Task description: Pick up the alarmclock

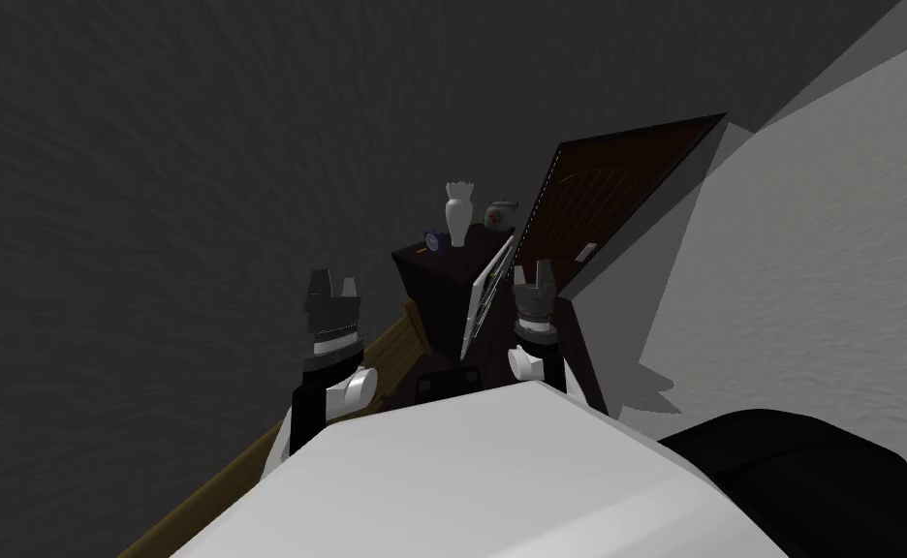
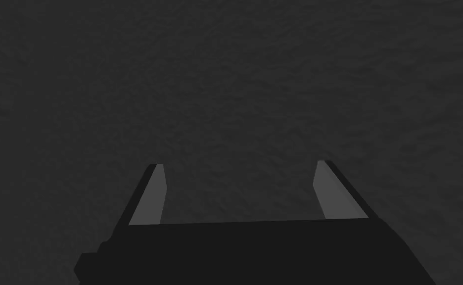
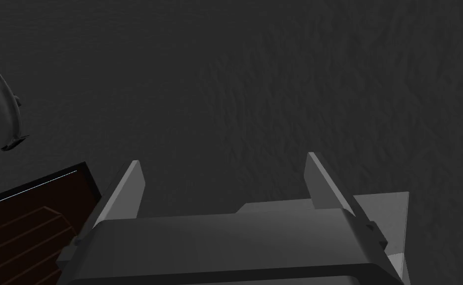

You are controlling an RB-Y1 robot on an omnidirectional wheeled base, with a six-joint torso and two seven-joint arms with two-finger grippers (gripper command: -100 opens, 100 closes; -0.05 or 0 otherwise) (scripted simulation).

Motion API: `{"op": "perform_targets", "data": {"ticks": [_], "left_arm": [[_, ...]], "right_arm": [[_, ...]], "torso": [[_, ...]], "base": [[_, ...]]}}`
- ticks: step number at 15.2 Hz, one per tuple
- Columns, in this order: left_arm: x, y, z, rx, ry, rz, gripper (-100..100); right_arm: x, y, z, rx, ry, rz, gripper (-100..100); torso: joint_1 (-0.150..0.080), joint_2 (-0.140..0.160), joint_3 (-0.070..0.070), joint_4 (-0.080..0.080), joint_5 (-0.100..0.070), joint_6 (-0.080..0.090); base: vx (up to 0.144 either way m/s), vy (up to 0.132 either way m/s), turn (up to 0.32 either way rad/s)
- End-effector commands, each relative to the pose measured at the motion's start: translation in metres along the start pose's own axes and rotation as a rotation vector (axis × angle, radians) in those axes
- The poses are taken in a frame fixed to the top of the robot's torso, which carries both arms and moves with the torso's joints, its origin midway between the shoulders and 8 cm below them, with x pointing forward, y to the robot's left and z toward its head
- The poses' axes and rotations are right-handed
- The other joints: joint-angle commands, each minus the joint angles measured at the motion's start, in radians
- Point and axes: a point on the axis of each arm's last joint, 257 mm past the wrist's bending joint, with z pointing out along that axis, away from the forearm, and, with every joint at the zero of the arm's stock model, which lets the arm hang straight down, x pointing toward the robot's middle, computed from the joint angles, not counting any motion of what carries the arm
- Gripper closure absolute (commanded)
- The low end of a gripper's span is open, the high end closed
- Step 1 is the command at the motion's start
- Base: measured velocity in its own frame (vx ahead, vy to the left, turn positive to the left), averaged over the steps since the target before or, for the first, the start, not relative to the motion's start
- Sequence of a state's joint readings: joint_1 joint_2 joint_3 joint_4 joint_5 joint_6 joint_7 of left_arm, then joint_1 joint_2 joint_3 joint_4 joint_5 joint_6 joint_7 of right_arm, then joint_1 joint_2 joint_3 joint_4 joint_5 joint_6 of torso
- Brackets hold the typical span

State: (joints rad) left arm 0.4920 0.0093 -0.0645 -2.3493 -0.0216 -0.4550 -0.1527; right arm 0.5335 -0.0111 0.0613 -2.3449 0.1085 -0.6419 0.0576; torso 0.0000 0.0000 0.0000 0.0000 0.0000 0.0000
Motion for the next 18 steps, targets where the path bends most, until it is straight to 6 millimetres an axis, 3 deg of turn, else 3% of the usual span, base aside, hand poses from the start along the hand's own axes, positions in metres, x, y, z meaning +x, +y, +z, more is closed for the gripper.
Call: {"op": "perform_targets", "data": {"ticks": [1, 8, 11, 13, 16, 18], "left_arm": [[0.002, 0.008, -0.001, -0.023, 0.03, 0.015, -100], [0.0, 0.055, -0.007, -0.164, 0.133, 0.093, -100], [-0.011, 0.084, -0.013, -0.25, 0.181, 0.153, -100], [-0.011, 0.091, -0.015, -0.276, 0.188, 0.158, -100], [-0.033, 0.125, -0.022, -0.379, 0.221, 0.229, -100], [-0.033, 0.133, -0.025, -0.409, 0.237, 0.241, -100]], "right_arm": [[0.0, 0.0, 0.0, 0.0, 0.0, 0.0, 0], [0.0, 0.0, 0.0, 0.0, 0.0, 0.0, 0], [0.0, 0.0, 0.0, 0.0, 0.0, 0.0, 0], [0.0, 0.0, 0.0, 0.0, 0.0, 0.0, 0], [0.0, 0.0, 0.0, 0.0, 0.0, 0.0, 0], [0.0, 0.0, 0.0, 0.0, 0.0, 0.0, 0]], "torso": [[0.0, 0.0, 0.0, 0.0, 0.0, 0.0], [-0.002, 0.007, 0.004, 0.002, 0.0, 0.0], [-0.004, 0.005, 0.003, 0.001, -0.001, 0.0], [-0.005, 0.005, 0.003, 0.001, -0.001, 0.0], [-0.005, 0.004, 0.002, 0.001, -0.001, 0.0], [-0.006, 0.005, 0.003, 0.001, -0.001, 0.0]], "base": [[-0.046, 0.009, 0.007], [-0.104, -0.019, -0.008], [-0.067, -0.066, -0.029], [-0.059, -0.069, -0.018], [-0.05, -0.074, -0.05], [-0.056, -0.08, -0.029]]}}
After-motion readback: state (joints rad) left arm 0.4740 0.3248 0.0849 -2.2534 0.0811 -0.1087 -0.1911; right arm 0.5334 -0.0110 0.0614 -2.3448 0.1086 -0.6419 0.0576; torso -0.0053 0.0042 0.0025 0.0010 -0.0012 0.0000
